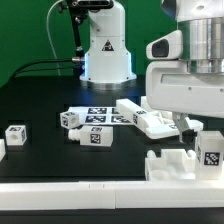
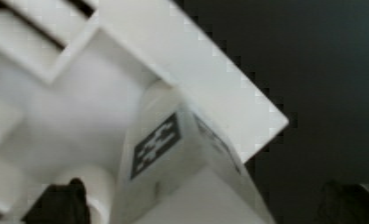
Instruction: Assemble chair
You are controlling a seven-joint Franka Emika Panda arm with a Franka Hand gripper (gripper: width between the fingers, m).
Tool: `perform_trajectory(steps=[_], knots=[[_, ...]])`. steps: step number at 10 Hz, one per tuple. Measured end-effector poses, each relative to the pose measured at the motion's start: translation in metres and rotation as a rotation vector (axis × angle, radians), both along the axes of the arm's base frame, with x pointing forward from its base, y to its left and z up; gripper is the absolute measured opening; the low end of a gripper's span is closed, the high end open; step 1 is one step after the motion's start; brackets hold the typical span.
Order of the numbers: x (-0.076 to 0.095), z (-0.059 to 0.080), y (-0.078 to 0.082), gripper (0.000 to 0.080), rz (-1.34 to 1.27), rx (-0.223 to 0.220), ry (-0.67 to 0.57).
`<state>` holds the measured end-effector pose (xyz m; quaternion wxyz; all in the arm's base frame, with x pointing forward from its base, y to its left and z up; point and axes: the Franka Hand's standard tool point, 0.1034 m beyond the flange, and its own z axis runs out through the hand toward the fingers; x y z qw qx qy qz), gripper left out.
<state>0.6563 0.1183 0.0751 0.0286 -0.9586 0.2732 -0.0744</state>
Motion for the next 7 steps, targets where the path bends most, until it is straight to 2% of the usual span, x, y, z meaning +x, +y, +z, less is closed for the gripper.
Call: perform_trajectory(steps=[1,2,4,6,7], knots=[[0.0007,-0.0002,0.0011,0.0648,0.324,-0.064,-0.007],[0.0009,-0.0009,0.0005,0.0648,0.418,-0.075,-0.009],[0.0009,-0.0010,0.0001,0.0619,0.341,-0.064,-0.007],[0.0008,-0.0013,-0.0008,0.0287,0.227,-0.047,-0.006],[0.0007,-0.0019,-0.0028,0.0287,0.143,-0.036,-0.003]])
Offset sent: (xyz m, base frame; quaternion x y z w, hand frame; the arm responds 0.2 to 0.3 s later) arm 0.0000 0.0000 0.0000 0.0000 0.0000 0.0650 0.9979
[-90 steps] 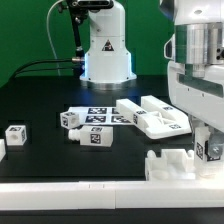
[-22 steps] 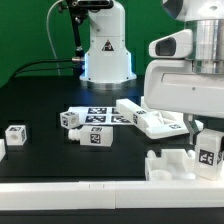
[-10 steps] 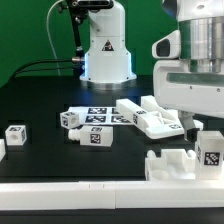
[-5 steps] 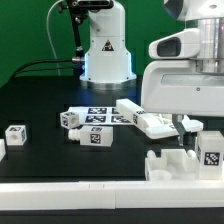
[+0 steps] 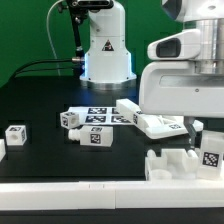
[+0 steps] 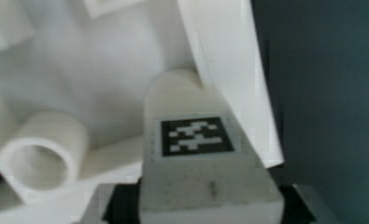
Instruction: Assemble chair
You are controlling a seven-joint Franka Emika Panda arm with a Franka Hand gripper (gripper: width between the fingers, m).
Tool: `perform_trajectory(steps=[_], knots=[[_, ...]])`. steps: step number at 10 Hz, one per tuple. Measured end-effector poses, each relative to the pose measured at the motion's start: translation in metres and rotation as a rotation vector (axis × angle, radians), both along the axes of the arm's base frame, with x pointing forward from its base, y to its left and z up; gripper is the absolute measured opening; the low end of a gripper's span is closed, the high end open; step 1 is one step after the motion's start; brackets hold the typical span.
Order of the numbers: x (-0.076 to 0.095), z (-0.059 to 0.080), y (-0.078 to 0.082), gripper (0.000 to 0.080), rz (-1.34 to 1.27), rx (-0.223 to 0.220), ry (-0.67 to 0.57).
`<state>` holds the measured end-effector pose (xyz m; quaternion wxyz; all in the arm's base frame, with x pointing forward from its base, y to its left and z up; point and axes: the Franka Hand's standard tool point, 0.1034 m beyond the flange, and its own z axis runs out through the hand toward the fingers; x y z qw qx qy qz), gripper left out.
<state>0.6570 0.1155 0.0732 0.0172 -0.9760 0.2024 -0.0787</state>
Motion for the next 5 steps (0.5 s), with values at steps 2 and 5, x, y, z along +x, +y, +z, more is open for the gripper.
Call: perform_trajectory(steps=[2,5], knots=[[-0.0007,-0.0004,-0.0018,0.0287,-0.273,0.034,0.003],[-0.0040,-0.0013,-0.0036,0.0287,-0.930,0.164,0.037]])
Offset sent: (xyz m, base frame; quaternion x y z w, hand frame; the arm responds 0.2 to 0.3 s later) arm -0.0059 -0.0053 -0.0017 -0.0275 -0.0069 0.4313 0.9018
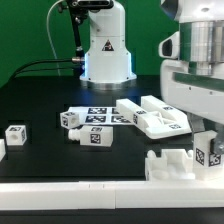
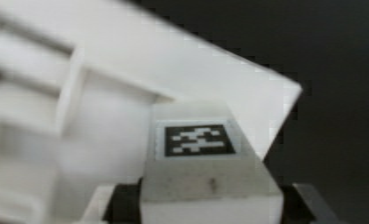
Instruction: Assemble chair
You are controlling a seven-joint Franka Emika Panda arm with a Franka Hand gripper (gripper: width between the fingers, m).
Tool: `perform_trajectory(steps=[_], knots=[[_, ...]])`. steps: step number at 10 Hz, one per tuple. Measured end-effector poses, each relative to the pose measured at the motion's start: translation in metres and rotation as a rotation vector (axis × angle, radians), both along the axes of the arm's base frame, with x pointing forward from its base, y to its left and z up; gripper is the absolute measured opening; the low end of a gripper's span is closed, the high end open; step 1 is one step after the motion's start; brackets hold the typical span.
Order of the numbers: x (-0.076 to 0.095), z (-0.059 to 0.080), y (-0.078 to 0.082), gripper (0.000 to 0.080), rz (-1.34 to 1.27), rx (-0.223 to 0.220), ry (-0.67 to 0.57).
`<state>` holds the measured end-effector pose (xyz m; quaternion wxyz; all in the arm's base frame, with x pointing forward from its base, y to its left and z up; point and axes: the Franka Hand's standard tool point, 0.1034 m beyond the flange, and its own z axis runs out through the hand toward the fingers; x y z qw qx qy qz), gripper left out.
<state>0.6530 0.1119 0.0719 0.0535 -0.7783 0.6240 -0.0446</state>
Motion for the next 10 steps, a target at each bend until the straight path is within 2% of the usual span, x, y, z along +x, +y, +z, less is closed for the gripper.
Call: perform_trajectory(steps=[1,3,5,6,7,8,10], knots=[[-0.0004,-0.0002,-0.0001,0.0287,-0.267,0.078,0.013],[-0.0010,-0.0002,0.0015,0.0287,-0.379,0.095,0.022],[-0.0008,0.0000,0.0012,0.0288,-0.256,0.074,0.015],[-0.0006,0.0005,0.0020,0.0504,-0.093,0.052,0.007],[0.0025,0.0009,0.0013,0.0504,0.068,0.026,-0.026],[0.0042,-0.0004,-0.0010,0.0618,0.253,-0.008,-0.062],[0.0033,-0.0010,-0.0016,0.0640,0.351,-0.025,-0.060]])
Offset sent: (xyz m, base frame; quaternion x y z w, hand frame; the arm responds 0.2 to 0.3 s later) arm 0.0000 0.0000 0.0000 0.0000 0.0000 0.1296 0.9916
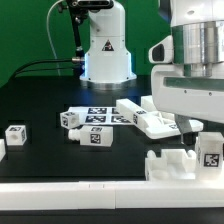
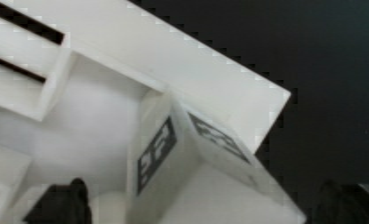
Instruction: Assemble chair
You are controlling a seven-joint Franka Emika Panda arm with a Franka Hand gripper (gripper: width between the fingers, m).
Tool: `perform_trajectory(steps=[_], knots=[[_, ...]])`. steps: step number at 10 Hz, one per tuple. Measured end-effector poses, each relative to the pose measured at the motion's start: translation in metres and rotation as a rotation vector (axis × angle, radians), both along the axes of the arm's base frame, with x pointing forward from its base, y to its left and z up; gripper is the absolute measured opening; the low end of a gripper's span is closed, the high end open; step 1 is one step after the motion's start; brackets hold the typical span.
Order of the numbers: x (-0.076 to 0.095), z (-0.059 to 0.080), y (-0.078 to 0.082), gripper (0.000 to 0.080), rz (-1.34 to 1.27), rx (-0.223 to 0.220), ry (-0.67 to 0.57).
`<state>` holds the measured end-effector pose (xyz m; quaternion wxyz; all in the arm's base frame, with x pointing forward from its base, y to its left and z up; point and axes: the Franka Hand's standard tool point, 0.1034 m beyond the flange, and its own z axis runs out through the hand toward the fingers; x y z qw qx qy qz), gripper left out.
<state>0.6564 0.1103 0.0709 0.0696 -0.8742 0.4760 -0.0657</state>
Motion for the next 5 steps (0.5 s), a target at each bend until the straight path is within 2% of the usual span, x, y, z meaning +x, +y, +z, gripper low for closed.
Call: perform_trajectory(steps=[2,3,4,5], knots=[[0.0000,0.0001,0.0007,0.0648,0.157,-0.040,-0.005],[0.0008,0.0018,0.0062,0.0649,0.414,-0.126,-0.007],[0.0030,0.0023,0.0054,0.0649,0.640,-0.168,-0.030],[0.0027,0.0000,0.0010,0.0649,0.694,-0.173,-0.035]])
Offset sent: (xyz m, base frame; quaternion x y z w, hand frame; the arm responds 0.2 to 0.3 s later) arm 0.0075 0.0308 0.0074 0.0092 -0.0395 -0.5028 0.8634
